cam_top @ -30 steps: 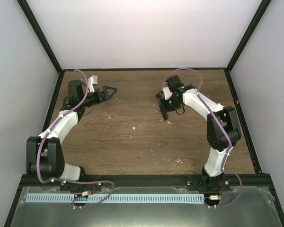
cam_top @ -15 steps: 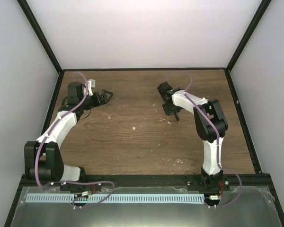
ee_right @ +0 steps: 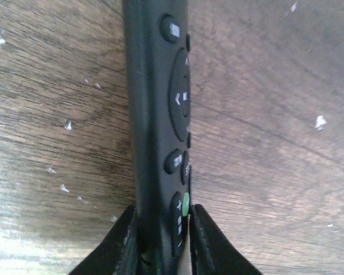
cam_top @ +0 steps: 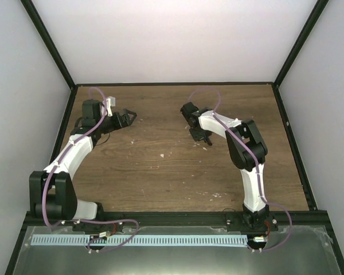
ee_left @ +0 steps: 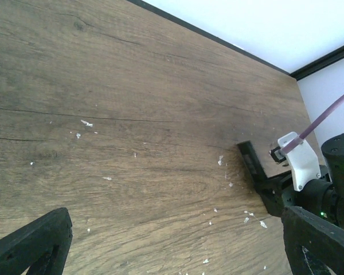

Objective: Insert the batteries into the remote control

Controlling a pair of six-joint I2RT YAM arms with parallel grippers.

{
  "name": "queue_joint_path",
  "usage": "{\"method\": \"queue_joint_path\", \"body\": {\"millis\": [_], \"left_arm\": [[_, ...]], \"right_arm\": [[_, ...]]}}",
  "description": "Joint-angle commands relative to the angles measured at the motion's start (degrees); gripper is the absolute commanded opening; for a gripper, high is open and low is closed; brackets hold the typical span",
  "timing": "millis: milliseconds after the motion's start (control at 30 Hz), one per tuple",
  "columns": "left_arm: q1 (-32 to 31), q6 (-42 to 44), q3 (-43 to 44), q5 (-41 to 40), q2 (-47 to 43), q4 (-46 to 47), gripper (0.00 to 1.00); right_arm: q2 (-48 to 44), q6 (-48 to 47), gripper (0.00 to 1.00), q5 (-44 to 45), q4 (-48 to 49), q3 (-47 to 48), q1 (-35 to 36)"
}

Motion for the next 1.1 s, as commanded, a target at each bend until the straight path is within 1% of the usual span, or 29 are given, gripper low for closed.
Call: {"method": "queue_joint_path", "body": {"millis": [0,100,133,300,400,500,567,600,700,767,833,933,1067], "left_arm": [[-0.12,0.72,0.39,0.3,0.53,-0.24,1.0],[-0.12,0.72,0.5,0.38,0.41,-0.15,1.0],[-0.12,0.72,0.44,0.2,0.3,-0.19,1.0],[-0.04,0.72,0.54,-0.68,-0.4,-0.45,1.0],[0.22,0.67,0.65,-1.2,-0.65,-0.63,1.0],[0.36,0.48,0.87,-1.63,-0.78,-0.55,1.0],[0.49,0.29,1.46,-1.8,-0.99,-0.4,1.0],[0.57,0.33,2.0,-1.92,-1.15,-0.2,1.0],[0.67,0.82,4.74,-3.47,-1.86,-0.7,1.0],[0.67,1.77,7.39,-4.52,-2.28,-1.52,1.0],[0.68,2.59,9.99,-6.51,-2.89,-2.52,1.0],[0.77,3.53,13.55,-10.25,-3.4,-4.23,1.0],[0.81,4.17,17.74,-12.65,-2.91,-7.44,1.0]], "right_arm": [[2.04,-0.52,0.2,-2.27,0.17,1.0,1.06],[1.58,-1.1,0.27,-4.49,0.93,1.05,1.88],[1.36,-1.4,0.32,-5.29,1.06,1.14,2.22],[-0.91,-1.99,0.51,-9.16,1.85,1.78,3.65],[-3.85,-1.62,0.66,-12.21,2.67,1.88,3.8],[-7.75,-1.0,0.84,-13.39,4.67,1.19,3.71],[-10.49,-0.46,0.97,-15.24,6.57,0.76,3.25],[-11.85,-0.19,1.0,-16.77,7.61,0.62,2.81],[-15.61,1.72,1.0,-22.19,10.42,0.96,0.06],[-17.82,3.28,1.0,-24.14,12.29,1.42,-2.61],[-19.78,3.13,1.0,-24.07,14.37,2.13,-4.13],[-23.12,1.82,1.0,-20.14,18.92,2.13,-5.58],[-25.83,0.56,1.0,-21.3,21.97,4.42,-9.56]]}}
